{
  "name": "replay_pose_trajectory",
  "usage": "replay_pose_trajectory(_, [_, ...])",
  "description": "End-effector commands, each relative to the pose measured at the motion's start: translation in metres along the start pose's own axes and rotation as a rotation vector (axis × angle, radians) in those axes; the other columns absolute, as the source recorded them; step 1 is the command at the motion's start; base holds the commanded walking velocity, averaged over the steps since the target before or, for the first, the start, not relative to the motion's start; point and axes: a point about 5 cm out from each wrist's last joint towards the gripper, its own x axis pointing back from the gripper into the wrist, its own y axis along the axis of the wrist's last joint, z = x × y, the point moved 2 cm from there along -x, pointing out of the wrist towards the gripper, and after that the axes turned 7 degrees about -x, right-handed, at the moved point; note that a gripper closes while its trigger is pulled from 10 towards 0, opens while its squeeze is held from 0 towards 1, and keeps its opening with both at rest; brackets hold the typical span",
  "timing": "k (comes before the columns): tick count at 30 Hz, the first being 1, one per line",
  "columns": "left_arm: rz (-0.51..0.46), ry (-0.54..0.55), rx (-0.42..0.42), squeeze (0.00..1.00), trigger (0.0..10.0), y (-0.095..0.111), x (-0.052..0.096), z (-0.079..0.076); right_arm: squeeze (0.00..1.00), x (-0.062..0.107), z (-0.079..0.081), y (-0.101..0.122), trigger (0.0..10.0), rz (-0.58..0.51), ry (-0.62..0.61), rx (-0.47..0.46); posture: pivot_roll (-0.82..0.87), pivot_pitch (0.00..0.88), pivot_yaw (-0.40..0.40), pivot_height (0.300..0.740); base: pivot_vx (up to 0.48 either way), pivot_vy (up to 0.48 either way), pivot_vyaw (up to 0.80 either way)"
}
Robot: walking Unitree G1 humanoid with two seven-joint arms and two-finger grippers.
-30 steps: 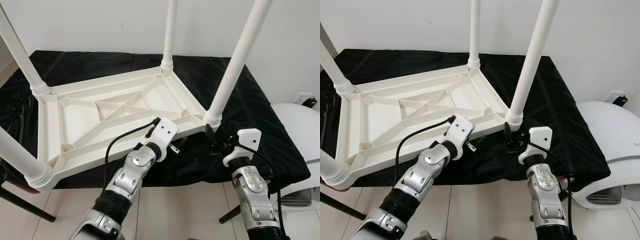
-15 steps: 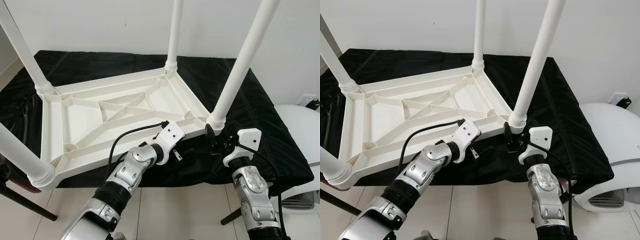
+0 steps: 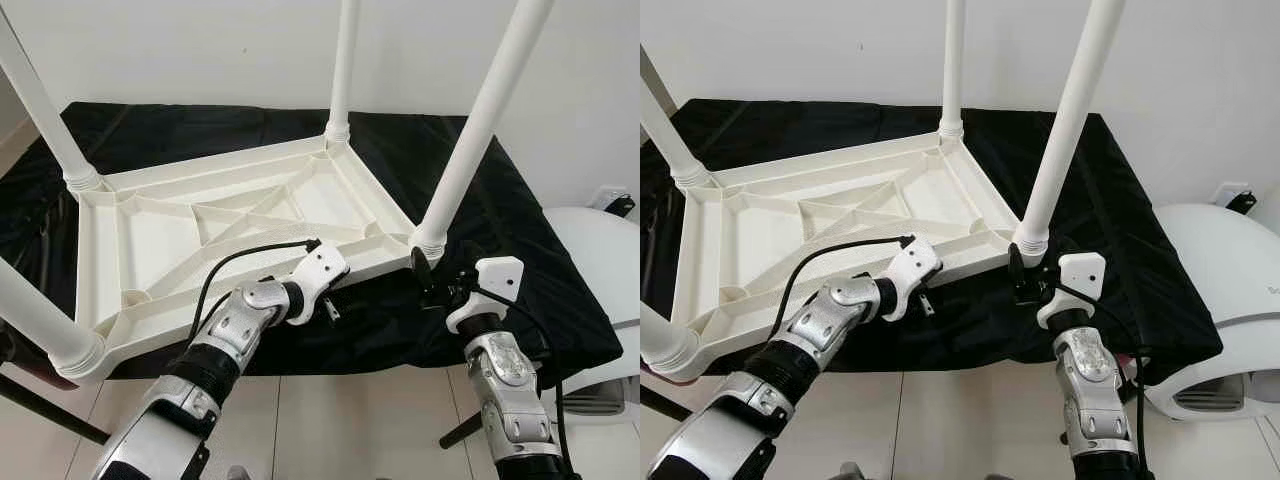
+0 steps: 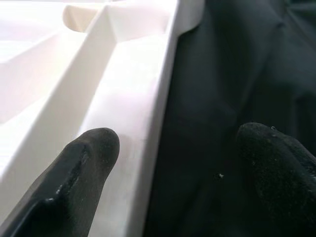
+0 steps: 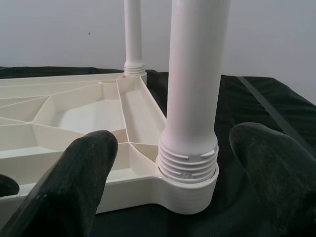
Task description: Building children table
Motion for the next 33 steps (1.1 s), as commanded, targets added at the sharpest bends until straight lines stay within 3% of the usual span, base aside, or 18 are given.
replay_pose_trajectory(1, [-0.014, -0.031, 0.000, 0.00, 7.7, 0.002, 0.000, 0.000, 0.00, -0.001, 0.001, 0.001, 10.0, -0.002, 0.001, -0.001, -0.07, 0.018, -0.008, 0.740, 0.000, 0.000, 0.00])
replay_pose_trajectory(2, [-0.024, -0.033, 0.007, 0.00, 0.0, 0.002, 0.000, 0.000, 0.00, -0.001, 0.001, 0.001, 10.0, -0.001, 0.002, 0.000, -0.07, 0.017, -0.010, 0.740, 0.000, 0.000, 0.00])
replay_pose_trajectory(11, [-0.039, -0.059, 0.011, 0.00, 0.0, 0.001, 0.001, -0.003, 0.00, -0.004, -0.004, 0.004, 10.0, -0.009, -0.001, 0.011, -0.07, 0.016, -0.011, 0.740, 0.000, 0.000, 0.00])
replay_pose_trajectory(27, [0.014, -0.084, 0.031, 0.00, 0.0, -0.025, 0.021, -0.008, 0.00, -0.012, -0.043, 0.018, 10.0, -0.009, 0.016, 0.059, -0.09, 0.024, -0.017, 0.740, 0.000, 0.000, 0.00])
replay_pose_trajectory(28, [0.022, -0.088, 0.028, 0.00, 10.0, -0.026, 0.022, -0.010, 0.00, -0.013, -0.043, 0.018, 10.0, 0.002, 0.037, 0.050, -0.09, 0.027, -0.020, 0.740, 0.000, 0.000, 0.00])
replay_pose_trajectory(31, [0.025, -0.091, 0.026, 0.00, 10.0, -0.026, 0.022, -0.010, 0.00, -0.014, -0.043, 0.017, 10.0, 0.009, 0.052, 0.045, -0.09, 0.028, -0.021, 0.740, 0.000, 0.000, 0.00])
replay_pose_trajectory(33, [0.022, -0.087, 0.023, 0.00, 10.0, -0.024, 0.023, -0.010, 0.00, -0.019, -0.041, 0.012, 10.0, 0.056, 0.126, -0.002, -0.08, 0.034, -0.029, 0.740, 0.000, 0.000, 0.00])
